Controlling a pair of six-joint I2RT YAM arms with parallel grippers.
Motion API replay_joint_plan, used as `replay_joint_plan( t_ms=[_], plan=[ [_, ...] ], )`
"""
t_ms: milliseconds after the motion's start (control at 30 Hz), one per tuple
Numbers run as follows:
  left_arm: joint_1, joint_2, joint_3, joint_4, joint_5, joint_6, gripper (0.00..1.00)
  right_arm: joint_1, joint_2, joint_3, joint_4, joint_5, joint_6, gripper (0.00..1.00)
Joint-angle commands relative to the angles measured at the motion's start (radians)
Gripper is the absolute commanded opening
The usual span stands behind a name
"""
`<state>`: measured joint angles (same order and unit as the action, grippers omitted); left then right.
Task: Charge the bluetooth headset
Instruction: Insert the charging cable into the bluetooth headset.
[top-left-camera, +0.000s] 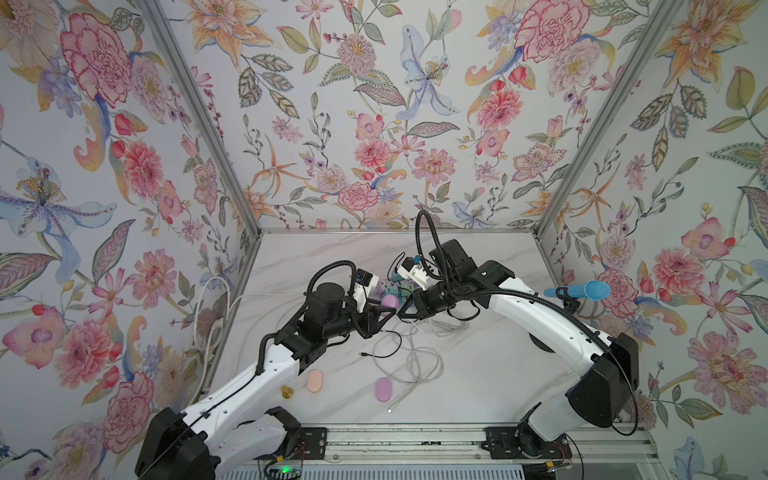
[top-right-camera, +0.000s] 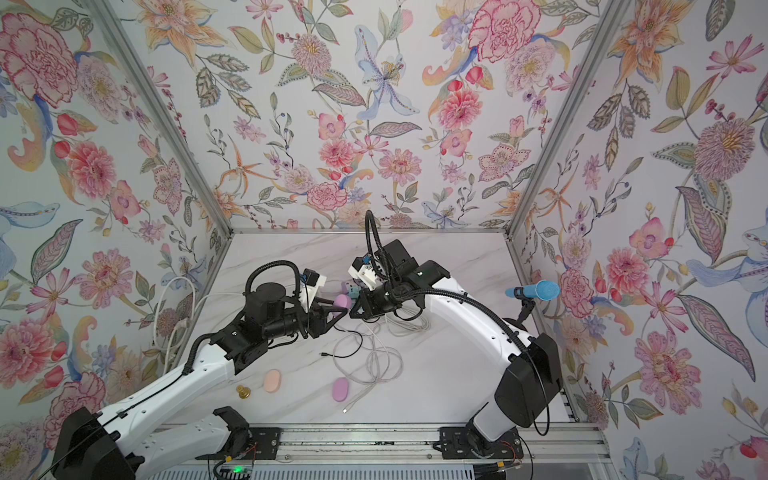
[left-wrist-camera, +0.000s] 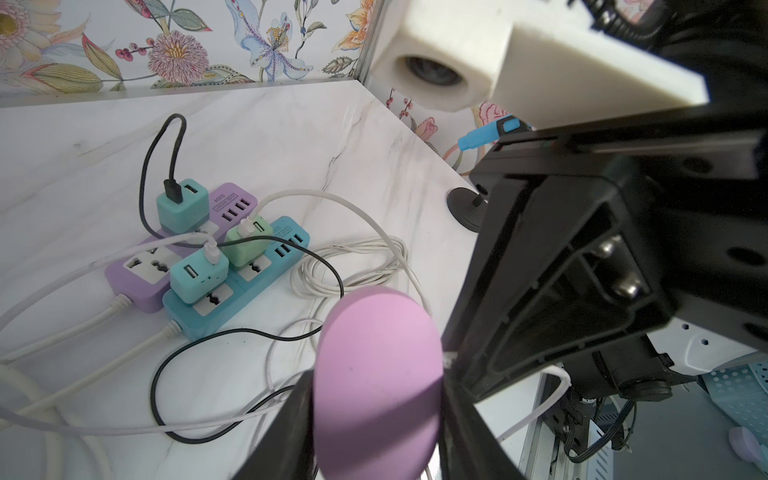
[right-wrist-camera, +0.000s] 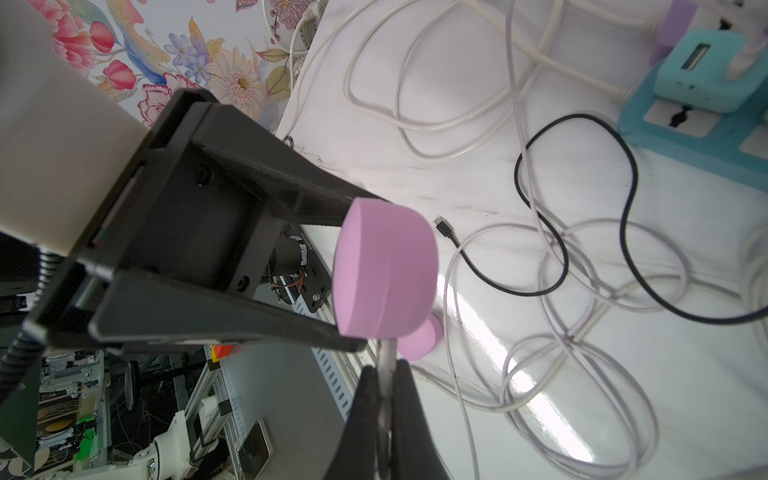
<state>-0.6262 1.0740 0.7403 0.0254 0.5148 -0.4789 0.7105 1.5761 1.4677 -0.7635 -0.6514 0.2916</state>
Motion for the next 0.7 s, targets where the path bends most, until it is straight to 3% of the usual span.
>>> replay_joint_plan(
  t_ms=[0, 200, 433, 667],
  plan=[
    [-0.146, -0.021, 0.079, 0.196, 0.403, -0.035, 0.0, 0.025, 0.063, 0.049, 0.327, 0.007, -0.048, 0.02],
    [-0.146, -0.018, 0.084, 0.192, 0.419, -0.032, 0.0, 0.015, 0.066, 0.048, 0.366, 0.014, -0.059, 0.0],
    [-0.12, 0.008, 0.071, 0.11, 0.347, 0.031, 0.0, 0.006, 0.06, 0.028, 0.396, 0.013, -0.046, 0.08],
    [0.001, 0.025, 0.023, -0.023, 0.166, 0.059, 0.0, -0.016, -0.041, -0.055, 0.414, 0.046, -0.019, 0.36]
  ],
)
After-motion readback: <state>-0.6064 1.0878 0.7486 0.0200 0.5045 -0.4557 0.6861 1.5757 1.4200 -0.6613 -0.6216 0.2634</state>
